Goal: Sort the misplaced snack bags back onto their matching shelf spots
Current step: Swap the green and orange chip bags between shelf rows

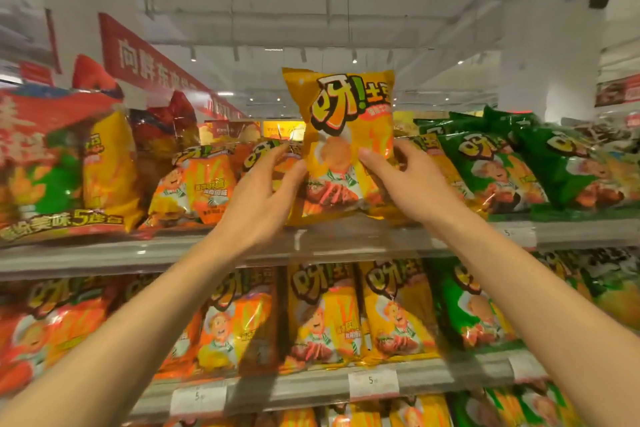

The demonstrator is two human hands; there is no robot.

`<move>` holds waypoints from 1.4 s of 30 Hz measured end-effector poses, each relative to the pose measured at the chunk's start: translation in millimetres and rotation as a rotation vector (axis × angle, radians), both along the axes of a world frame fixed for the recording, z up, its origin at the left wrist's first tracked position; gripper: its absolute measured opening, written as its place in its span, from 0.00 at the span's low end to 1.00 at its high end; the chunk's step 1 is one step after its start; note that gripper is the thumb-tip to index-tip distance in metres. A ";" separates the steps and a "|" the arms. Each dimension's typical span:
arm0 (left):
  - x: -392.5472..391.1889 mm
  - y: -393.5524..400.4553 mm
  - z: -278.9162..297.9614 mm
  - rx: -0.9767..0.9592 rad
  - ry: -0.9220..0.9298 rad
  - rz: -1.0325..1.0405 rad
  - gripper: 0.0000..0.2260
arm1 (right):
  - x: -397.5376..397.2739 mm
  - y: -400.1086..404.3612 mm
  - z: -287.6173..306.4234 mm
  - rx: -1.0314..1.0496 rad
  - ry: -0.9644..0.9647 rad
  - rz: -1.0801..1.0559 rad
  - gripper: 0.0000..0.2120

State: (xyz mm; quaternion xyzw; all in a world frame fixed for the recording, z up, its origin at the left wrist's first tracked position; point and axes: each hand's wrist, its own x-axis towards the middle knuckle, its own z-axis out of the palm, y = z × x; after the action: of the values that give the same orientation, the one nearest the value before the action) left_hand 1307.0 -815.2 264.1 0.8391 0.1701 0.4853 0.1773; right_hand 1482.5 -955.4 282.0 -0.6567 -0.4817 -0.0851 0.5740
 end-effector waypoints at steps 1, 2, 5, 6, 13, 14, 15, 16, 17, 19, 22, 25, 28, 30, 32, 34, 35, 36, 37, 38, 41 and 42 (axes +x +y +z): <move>0.0 10.4 0.6 0.050 0.015 0.074 0.26 | 3.5 7.4 6.0 0.004 0.001 -0.015 0.31; 0.3 21.0 -1.3 0.110 0.055 0.149 0.26 | 7.7 13.9 10.5 0.001 0.003 -0.033 0.31; 4.2 40.5 -12.1 0.241 0.252 0.268 0.27 | 23.4 31.3 14.2 -0.050 0.044 -0.043 0.33; 6.0 42.1 -16.3 0.268 0.309 0.290 0.28 | 29.2 36.1 11.5 -0.074 0.056 -0.047 0.33; 2.0 53.3 -23.2 0.392 0.353 0.327 0.23 | 53.4 47.4 -8.4 -0.197 -0.023 -0.101 0.32; 0.3 54.0 -23.0 0.396 0.357 0.328 0.22 | 56.1 47.3 -8.2 -0.199 -0.030 -0.106 0.32; -0.7 54.3 -22.9 0.400 0.359 0.329 0.22 | 59.1 48.0 -7.9 -0.194 -0.034 -0.112 0.31; -1.4 54.2 -22.9 0.401 0.359 0.330 0.22 | 62.2 49.5 -8.3 -0.188 -0.037 -0.118 0.31; -1.7 53.8 -22.8 0.398 0.356 0.330 0.22 | 65.2 51.1 -9.3 -0.191 -0.038 -0.127 0.31; -1.8 54.4 -23.2 0.390 0.345 0.325 0.21 | 70.3 54.5 -10.6 -0.207 -0.054 -0.147 0.30; -0.3 54.1 -24.6 0.371 0.328 0.312 0.21 | 73.9 56.8 -10.4 -0.256 -0.101 -0.159 0.28; 4.6 48.5 -25.4 0.334 0.290 0.302 0.22 | 71.8 59.0 -10.5 -0.388 -0.144 -0.180 0.31; 9.8 45.9 -25.5 0.320 0.279 0.301 0.24 | 66.0 60.5 -12.1 -0.428 -0.189 -0.230 0.34; 12.2 47.6 -26.5 0.313 0.280 0.312 0.23 | 57.3 56.5 -16.5 -0.338 -0.262 -0.277 0.36; 13.5 49.2 -28.4 0.318 0.276 0.324 0.22 | 49.1 54.5 -22.5 -0.243 -0.375 -0.277 0.36; 14.0 50.2 -30.3 0.333 0.277 0.335 0.22 | 45.4 57.9 -27.8 -0.269 -0.439 -0.213 0.35; 14.0 50.6 -30.9 0.337 0.282 0.340 0.22 | 45.6 60.7 -29.7 -0.304 -0.453 -0.197 0.35; 13.8 51.0 -31.5 0.342 0.287 0.344 0.23 | 45.8 62.8 -30.9 -0.334 -0.462 -0.198 0.35; 13.7 51.2 -32.3 0.346 0.292 0.346 0.24 | 46.5 64.1 -31.8 -0.353 -0.473 -0.210 0.36; 13.9 51.3 -33.4 0.351 0.291 0.350 0.25 | 46.7 65.1 -32.9 -0.366 -0.486 -0.228 0.38; 15.8 50.4 -37.5 0.365 0.284 0.356 0.25 | 47.1 67.9 -35.7 -0.391 -0.501 -0.252 0.40; 15.4 49.9 -38.6 0.363 0.283 0.357 0.24 | 47.0 68.5 -36.0 -0.401 -0.504 -0.262 0.41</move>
State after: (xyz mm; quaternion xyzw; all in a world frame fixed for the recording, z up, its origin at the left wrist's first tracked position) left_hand 1322.4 -765.3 225.5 0.8732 0.2485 0.4095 -0.0896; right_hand 1529.5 -886.9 246.0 -0.7710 -0.5270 -0.2215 0.2807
